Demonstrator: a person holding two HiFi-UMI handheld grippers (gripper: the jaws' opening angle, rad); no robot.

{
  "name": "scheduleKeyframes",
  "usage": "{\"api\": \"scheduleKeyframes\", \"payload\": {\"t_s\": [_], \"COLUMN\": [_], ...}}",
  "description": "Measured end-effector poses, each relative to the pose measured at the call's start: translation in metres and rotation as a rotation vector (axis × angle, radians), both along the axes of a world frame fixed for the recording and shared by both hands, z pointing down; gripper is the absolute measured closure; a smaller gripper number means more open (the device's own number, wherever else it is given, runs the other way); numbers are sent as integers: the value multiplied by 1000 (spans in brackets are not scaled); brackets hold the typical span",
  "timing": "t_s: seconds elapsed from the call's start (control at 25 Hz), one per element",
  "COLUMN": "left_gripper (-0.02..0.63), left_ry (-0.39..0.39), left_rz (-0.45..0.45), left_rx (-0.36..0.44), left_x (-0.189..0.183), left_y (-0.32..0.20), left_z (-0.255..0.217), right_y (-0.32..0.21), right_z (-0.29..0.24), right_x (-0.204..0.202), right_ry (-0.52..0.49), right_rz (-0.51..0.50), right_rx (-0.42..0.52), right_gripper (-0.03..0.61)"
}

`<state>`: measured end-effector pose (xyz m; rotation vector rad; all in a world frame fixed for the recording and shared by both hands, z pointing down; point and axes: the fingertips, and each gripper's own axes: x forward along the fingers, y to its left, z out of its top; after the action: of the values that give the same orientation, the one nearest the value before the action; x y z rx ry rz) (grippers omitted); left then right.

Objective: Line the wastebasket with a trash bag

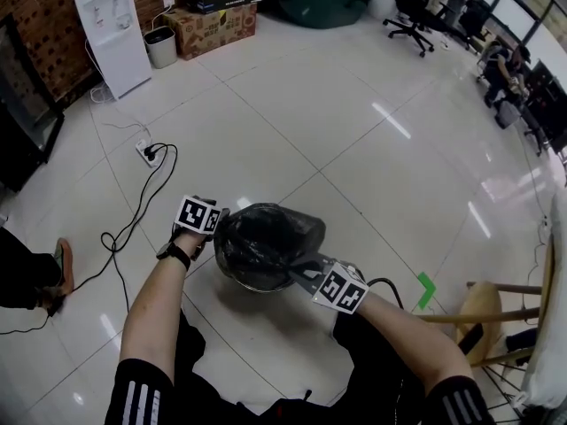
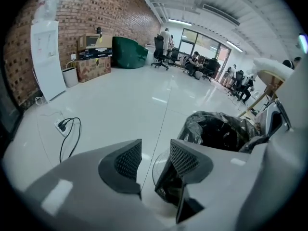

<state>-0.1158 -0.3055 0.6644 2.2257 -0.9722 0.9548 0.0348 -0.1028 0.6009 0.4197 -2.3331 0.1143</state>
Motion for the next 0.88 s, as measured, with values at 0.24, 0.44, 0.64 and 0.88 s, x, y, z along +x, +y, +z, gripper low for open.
{"api": "scheduleKeyframes", "payload": {"t_s": [0.24,0.44,0.64,0.88], "left_gripper": [431,439,608,610], "left_ry": [195,182,96,73], "left_rz": [142,365,379,329], "left_rx": [-53,-140,-129,-102], "left_x": [53,79,79,81], "left_y": [-17,4,5,-5], "left_z": [-14,-14,-1,4], "right_y": [9,9,16,61], "right_z": [7,5,4,27], "right_x": [1,0,2,4], "right_ry": [-23,-58,-49,34], "right_rz": [-5,4,-8,-124], "right_rx": [-16,-17,-14,53], "right_gripper": [572,572,572,572]}}
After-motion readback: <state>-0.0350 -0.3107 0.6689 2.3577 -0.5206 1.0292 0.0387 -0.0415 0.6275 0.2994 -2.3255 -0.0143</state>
